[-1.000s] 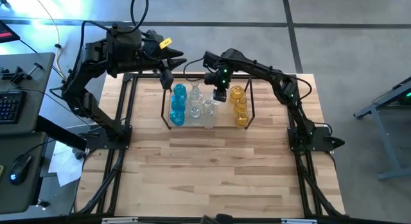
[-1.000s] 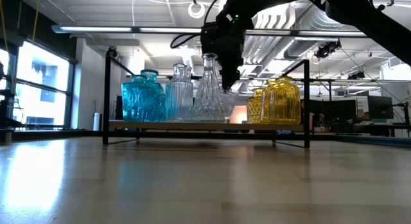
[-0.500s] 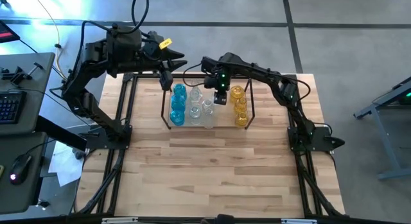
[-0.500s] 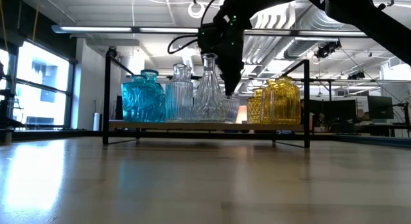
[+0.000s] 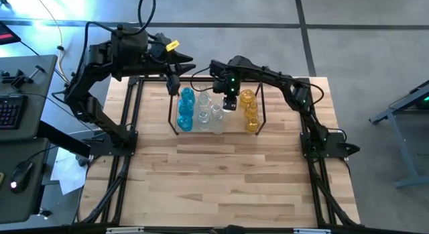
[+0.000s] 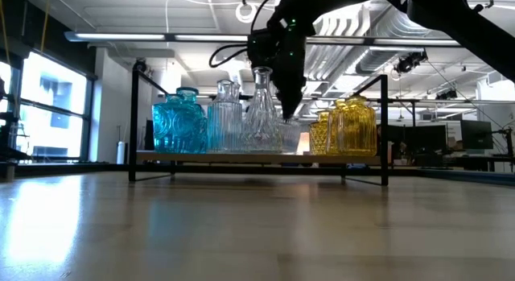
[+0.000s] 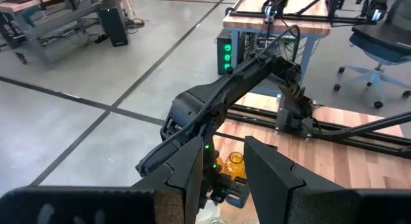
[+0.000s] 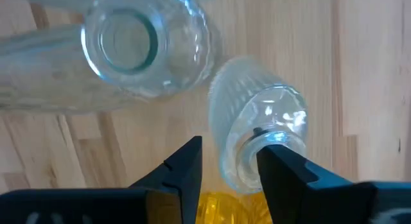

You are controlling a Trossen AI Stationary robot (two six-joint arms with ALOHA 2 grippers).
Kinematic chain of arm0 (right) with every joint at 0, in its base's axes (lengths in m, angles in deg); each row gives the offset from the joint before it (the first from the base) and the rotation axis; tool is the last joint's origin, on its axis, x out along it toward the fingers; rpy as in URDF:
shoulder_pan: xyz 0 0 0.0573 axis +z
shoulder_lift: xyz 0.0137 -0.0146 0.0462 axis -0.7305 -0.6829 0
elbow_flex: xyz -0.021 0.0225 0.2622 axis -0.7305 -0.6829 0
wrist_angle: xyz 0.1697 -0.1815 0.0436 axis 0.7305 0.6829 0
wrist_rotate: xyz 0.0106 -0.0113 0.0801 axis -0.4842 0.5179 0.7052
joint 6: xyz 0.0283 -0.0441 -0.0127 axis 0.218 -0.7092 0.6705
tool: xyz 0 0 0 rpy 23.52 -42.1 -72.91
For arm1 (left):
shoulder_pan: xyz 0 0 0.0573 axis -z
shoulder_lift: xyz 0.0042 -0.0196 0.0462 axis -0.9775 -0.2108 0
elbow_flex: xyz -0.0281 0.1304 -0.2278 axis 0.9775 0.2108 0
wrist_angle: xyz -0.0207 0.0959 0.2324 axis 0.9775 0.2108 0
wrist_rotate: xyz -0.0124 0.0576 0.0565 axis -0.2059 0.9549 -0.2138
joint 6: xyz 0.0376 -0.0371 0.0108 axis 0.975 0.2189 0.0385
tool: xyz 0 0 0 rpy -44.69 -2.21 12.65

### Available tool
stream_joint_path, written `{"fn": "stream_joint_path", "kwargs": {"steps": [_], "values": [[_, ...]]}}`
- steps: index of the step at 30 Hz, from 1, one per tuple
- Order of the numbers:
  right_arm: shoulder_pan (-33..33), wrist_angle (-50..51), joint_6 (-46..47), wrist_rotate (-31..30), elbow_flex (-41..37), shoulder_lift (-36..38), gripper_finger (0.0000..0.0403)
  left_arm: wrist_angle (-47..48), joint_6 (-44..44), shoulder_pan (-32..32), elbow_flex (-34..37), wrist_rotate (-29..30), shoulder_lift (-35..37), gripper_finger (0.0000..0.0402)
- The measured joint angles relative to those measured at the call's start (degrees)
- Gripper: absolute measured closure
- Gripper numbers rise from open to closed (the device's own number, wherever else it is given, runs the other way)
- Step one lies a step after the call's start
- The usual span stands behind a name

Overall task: Sort vases onto shelf
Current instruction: Put the transparent vase on the shelf aligned with the other transparent vases

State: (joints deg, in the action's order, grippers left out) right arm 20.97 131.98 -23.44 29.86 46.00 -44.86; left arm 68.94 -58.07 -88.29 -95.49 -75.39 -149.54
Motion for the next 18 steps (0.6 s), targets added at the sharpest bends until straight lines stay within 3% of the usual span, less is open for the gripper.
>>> {"fn": "stream_joint_path", "kwargs": {"steps": [2,5,8,11,13,15,18], "values": [[0.1,0.2,-0.3,-0.4,0.0,0.0,0.0277,0.0,0.0,0.0,0.0,0.0,0.0,0.0300],[0.4,0.9,0.6,-6.1,0.0,0.0,0.0277,0.0,0.0,0.0,0.0,0.0,0.0,0.0300],[0.3,2.1,-0.6,-3.1,0.0,0.0,0.0277,0.0,0.0,0.0,0.0,0.0,0.0,0.0300],[0.5,1.4,0.4,-4.8,0.0,0.0,0.0277,0.0,0.0,0.0,0.0,0.0,0.0,0.0300],[0.4,1.8,-0.3,-1.2,0.0,0.0,0.0277,0.0,0.0,0.0,0.0,0.0,0.0,0.0300],[0.5,1.3,0.6,-3.8,0.0,0.0,0.0277,0.0,0.0,0.0,0.0,0.0,0.0,0.0300],[0.3,1.4,0.1,-2.2,0.0,0.0,0.0277,0.0,0.0,0.0,0.0,0.0,0.0,0.0300]]}}
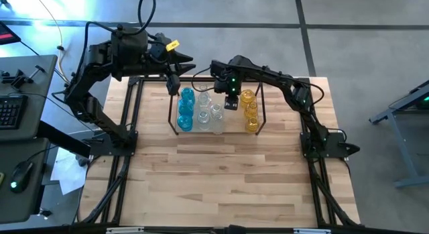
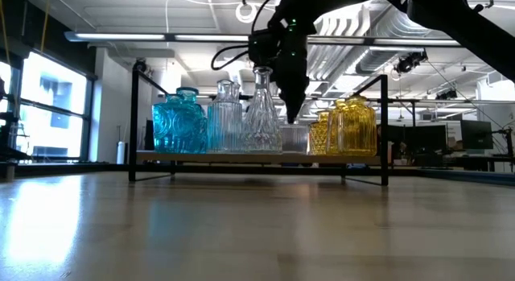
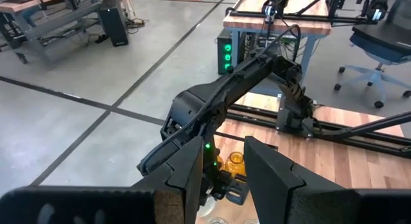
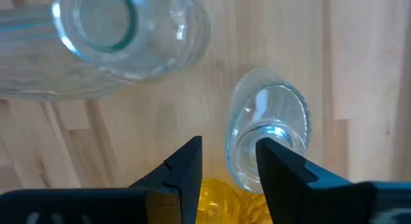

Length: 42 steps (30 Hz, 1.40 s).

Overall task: Sort vases onto shelf
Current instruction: Put the transparent vase on the shelf aligned with the other transparent vases

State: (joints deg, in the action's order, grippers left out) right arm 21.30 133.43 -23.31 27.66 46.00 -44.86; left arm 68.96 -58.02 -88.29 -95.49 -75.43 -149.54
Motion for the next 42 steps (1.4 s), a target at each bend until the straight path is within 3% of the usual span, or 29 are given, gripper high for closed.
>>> {"fn": "stream_joint_path", "kwargs": {"steps": [8,22,29,32,36,42], "values": [[0.2,-0.8,1.4,-1.0,0.1,0.0,0.0277,0.0,0.7,0.0,0.0,-1.4,0.0,0.0300],[0.6,-5.9,2.4,4.2,4.5,0.0,0.0277,0.1,2.6,0.0,0.0,-1.7,0.0,0.0300],[0.6,-1.1,4.1,-4.4,8.9,0.0,0.0281,0.1,2.6,0.0,0.0,-1.7,0.0,0.0300],[0.4,0.2,4.6,-5.8,8.9,0.9,0.0309,0.1,2.6,0.0,0.0,-1.7,0.0,0.0300],[0.0,2.5,3.7,-5.8,7.0,1.2,0.0388,0.1,2.5,0.0,0.0,-1.7,0.0,0.0300],[-0.1,0.3,3.3,-6.4,2.7,1.2,0.0401,0.1,2.1,0.1,0.0,-1.7,0.0,0.0300]]}}
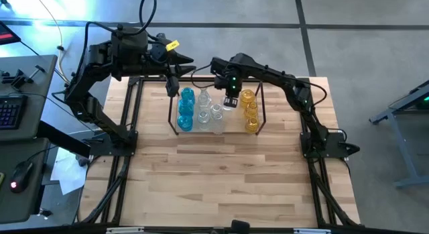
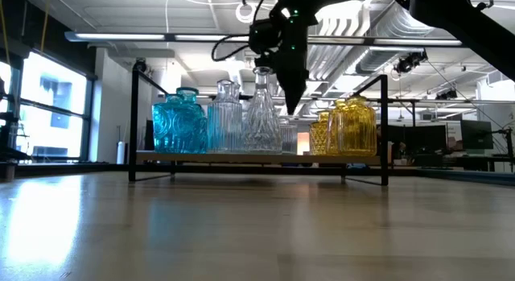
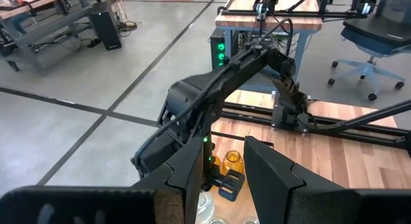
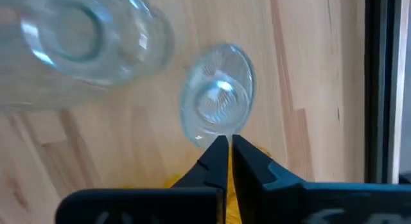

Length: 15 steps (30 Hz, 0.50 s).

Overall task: Sort vases onto shelf
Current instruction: Put the transparent vase on the shelf aligned with the other transparent vases

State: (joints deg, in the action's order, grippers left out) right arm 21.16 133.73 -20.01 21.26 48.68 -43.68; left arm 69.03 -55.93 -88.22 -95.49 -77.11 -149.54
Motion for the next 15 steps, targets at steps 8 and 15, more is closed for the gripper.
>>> {"fn": "stream_joint_path", "kwargs": {"steps": [8,15], "values": [[-1.1,-0.7,-0.1,-1.9,-4.6,0.0,0.0403,0.0,0.0,0.0,0.0,0.0,0.0,0.0300],[-1.0,-5.0,-0.4,1.3,-5.3,0.0,0.0403,0.0,0.0,0.0,0.0,0.0,0.0,0.0300]]}}
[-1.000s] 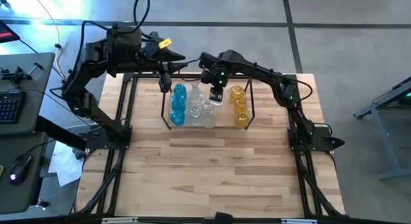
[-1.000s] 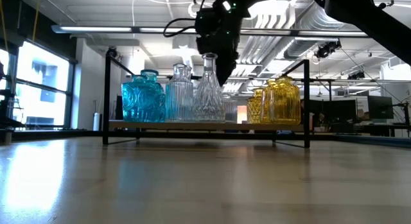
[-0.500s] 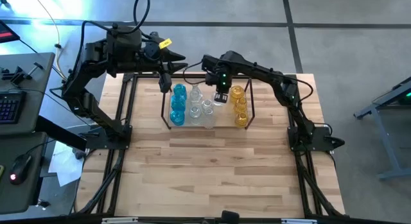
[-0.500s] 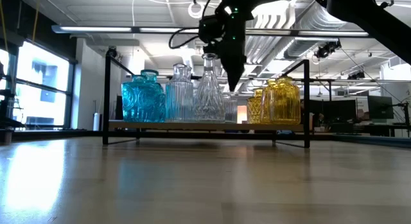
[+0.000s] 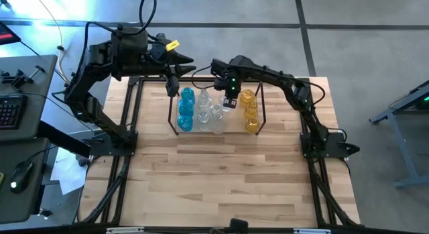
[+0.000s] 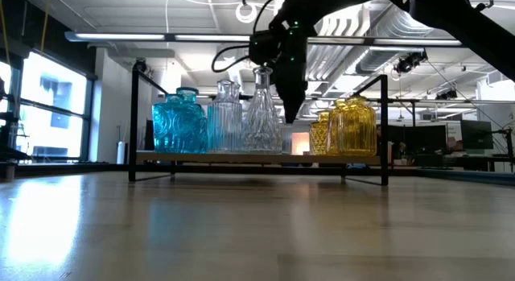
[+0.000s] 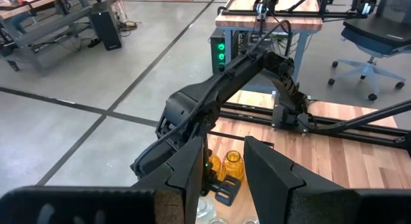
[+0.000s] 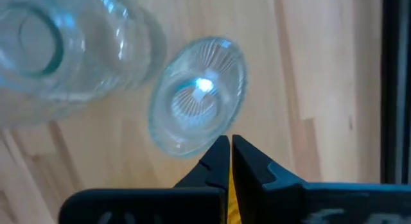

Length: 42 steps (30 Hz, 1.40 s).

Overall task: Sort vases onto shelf
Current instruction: Put the transparent vase on the shelf aligned with the other transparent vases

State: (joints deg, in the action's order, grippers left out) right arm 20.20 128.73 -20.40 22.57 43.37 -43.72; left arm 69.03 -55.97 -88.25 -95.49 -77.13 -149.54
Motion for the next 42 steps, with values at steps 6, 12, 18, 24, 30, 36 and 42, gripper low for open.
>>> {"fn": "stream_joint_path", "kwargs": {"steps": [6,12,18,24,30,36,42], "values": [[-0.3,-1.5,0.6,0.0,0.0,0.0,0.0403,0.0,0.0,0.0,0.0,0.0,0.0,0.0300],[-0.4,-3.2,0.6,1.6,0.0,0.0,0.0403,0.0,0.0,0.0,0.0,0.0,0.0,0.0300],[-0.4,-5.2,1.0,2.7,0.0,0.0,0.0403,0.0,0.0,0.0,0.0,0.0,0.0,0.0300],[-0.4,-7.5,1.2,5.7,0.0,0.0,0.0403,0.0,0.0,0.0,0.0,0.0,0.0,0.0300],[-0.4,-8.1,2.8,1.2,0.0,0.0,0.0403,0.0,0.0,0.0,0.0,0.0,0.0,0.0300],[-2.2,0.7,4.2,-4.0,0.0,0.0,0.0403,0.0,0.0,0.0,0.0,0.0,0.0,0.0300],[-2.5,7.5,4.5,2.0,0.0,0.1,0.0403,0.0,0.4,0.0,0.0,0.0,0.0,0.0300]]}}
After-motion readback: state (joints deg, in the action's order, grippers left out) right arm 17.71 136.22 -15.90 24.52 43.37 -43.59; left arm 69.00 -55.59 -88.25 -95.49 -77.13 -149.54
